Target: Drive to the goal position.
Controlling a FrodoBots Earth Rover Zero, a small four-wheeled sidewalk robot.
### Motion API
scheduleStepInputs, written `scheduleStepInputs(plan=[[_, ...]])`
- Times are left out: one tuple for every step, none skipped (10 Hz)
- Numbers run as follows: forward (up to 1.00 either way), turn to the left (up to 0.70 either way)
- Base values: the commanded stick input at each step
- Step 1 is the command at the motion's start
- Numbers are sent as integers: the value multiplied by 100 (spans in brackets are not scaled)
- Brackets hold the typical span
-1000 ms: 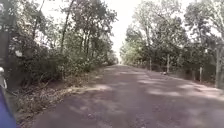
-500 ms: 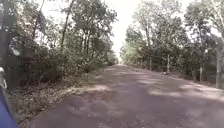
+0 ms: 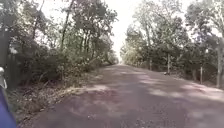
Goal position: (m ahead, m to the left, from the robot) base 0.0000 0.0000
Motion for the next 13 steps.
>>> scheduleStepInputs(plan=[[6, -3], [5, -3], [5, -3], [5, -3], [5, -3], [5, -3], [5, -3], [5, -3], [5, -3], [5, -3], [5, -3], [5, -3], [5, -3]])
